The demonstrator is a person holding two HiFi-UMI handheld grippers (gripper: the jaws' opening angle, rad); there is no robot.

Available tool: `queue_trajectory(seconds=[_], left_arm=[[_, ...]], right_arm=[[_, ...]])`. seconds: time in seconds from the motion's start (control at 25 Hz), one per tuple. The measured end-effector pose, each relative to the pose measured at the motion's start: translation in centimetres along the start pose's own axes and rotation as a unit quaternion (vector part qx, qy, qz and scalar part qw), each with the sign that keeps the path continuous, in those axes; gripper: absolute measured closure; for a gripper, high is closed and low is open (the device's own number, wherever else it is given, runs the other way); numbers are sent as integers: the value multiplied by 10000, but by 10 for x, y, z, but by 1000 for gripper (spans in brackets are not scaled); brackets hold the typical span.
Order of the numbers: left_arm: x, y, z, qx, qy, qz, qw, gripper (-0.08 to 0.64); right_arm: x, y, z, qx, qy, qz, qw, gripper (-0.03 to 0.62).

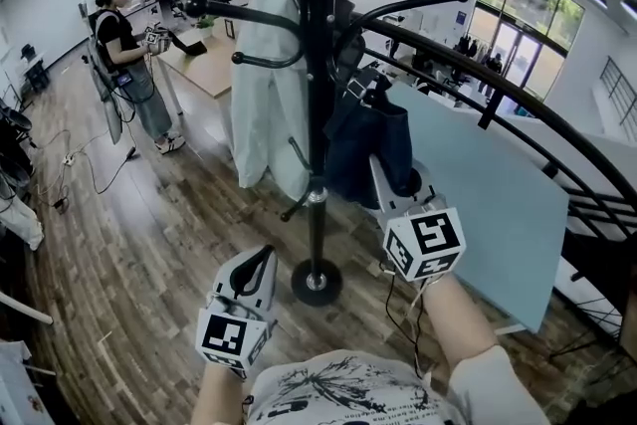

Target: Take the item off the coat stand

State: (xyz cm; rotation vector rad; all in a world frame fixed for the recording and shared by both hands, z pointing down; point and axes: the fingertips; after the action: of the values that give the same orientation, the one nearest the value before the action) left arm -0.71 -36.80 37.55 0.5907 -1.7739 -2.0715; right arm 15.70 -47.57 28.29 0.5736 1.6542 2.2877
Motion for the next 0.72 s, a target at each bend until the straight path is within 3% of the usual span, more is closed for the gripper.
queue_trajectory(seconds=[0.28, 0.72], left_arm=[[-8, -4, -2, 23, 162, 2, 9999, 555], [-28, -13, 3, -179, 317, -26, 9993, 555]], right_arm=[[6, -2, 36, 90, 28, 140, 9999, 560], [34, 61, 102, 488, 78, -95, 9987, 555]])
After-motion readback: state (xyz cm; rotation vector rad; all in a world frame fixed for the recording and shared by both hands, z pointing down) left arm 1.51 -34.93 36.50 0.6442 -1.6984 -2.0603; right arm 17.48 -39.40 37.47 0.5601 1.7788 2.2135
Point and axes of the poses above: the fingertips, and each gripper's own axes: z backward along the fingers, x to its left, y out of its underside, and after that the axes turned 8 degrees about -x, right-handed
